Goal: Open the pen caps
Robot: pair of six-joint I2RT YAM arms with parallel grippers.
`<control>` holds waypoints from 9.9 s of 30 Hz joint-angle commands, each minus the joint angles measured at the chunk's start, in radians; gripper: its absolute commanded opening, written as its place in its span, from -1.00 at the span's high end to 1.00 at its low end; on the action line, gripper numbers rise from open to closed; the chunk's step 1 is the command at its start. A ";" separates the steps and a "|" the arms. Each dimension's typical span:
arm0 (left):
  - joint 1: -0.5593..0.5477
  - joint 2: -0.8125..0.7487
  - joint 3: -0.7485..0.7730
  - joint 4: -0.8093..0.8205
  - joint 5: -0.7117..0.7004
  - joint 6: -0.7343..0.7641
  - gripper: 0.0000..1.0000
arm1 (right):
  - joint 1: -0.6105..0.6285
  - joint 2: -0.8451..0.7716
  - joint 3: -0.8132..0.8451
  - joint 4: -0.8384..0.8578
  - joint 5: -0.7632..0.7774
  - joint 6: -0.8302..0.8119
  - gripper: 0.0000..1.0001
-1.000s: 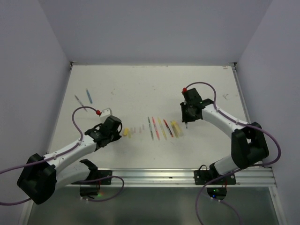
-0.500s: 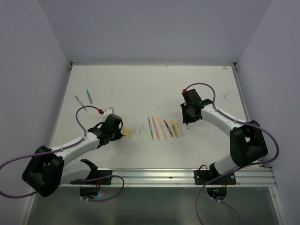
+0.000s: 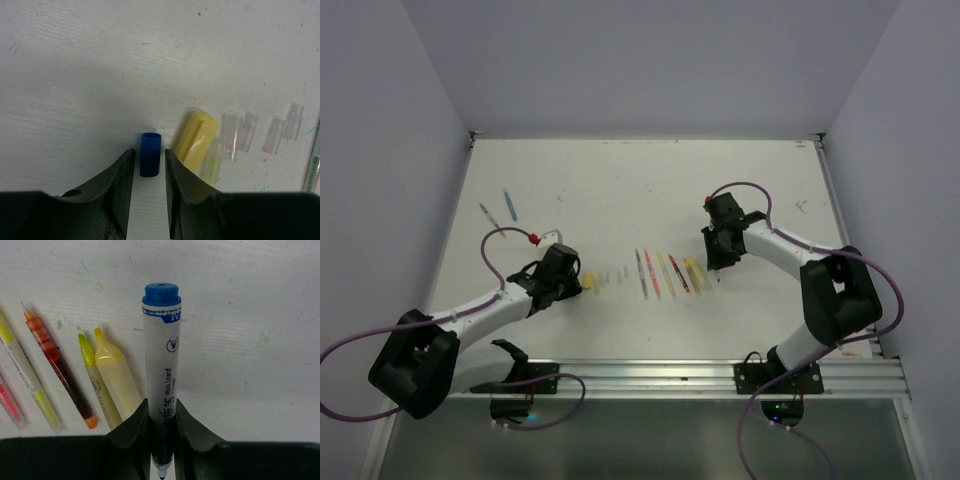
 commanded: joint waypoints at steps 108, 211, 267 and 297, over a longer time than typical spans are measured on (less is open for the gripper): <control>0.674 0.390 0.573 0.283 0.619 0.359 1.00 | 0.289 -0.295 0.089 0.100 -0.246 -0.023 0.10; 0.241 -0.215 0.321 0.133 0.199 -0.118 1.00 | 0.687 -0.025 0.186 0.295 0.095 0.169 1.00; 0.303 -0.092 -0.110 0.039 0.288 -0.014 0.65 | -0.081 -0.111 -0.146 0.196 0.051 0.048 1.00; 0.303 -0.150 0.034 -0.048 0.232 0.008 -0.14 | -0.069 -0.215 -0.144 0.179 0.042 0.062 0.25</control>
